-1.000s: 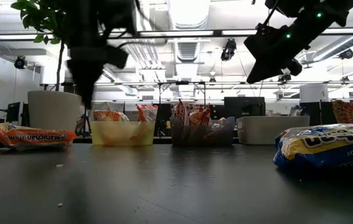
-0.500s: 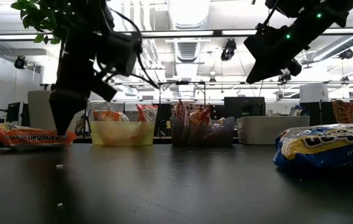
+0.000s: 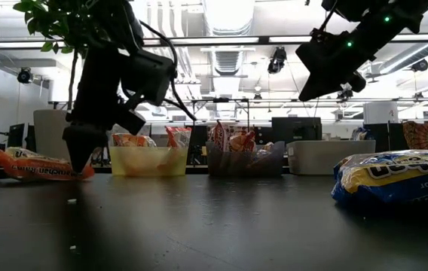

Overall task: Sort Maruchan noodles
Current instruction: Put the top orange noodle pack into the yellow bin

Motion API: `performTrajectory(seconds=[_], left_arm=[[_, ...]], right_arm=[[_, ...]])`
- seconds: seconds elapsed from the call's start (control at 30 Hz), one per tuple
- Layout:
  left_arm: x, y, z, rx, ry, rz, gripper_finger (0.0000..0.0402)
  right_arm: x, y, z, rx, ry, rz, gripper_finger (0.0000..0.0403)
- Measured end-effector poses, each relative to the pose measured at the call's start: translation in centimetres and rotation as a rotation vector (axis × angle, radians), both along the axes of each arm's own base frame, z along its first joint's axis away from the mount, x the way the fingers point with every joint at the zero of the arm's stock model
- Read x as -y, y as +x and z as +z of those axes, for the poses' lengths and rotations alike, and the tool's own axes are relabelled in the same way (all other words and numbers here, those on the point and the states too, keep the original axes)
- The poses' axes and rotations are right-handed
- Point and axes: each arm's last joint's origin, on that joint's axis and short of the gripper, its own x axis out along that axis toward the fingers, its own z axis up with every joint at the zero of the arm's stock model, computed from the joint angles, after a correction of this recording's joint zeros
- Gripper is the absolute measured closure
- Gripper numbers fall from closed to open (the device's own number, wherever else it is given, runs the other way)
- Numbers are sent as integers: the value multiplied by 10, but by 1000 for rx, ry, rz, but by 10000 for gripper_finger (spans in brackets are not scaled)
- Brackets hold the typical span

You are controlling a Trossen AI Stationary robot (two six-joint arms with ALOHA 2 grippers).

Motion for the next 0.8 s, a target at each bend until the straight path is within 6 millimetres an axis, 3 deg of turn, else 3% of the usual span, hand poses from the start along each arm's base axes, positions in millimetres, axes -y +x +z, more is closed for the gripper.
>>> performTrajectory(seconds=[0.27,0.47,0.67,0.8], left_arm=[[2,9,-1,91,-75,-45,387],[2,38,10,300,-116,-168,391],[6,79,40,568,-75,-399,400],[6,89,57,634,-58,-424,400]], right_arm=[[-2,1,0,4,1,9,376],[-3,0,-1,5,7,11,376],[-3,-1,-7,9,25,-4,376],[-5,-2,-11,9,38,-9,376]])
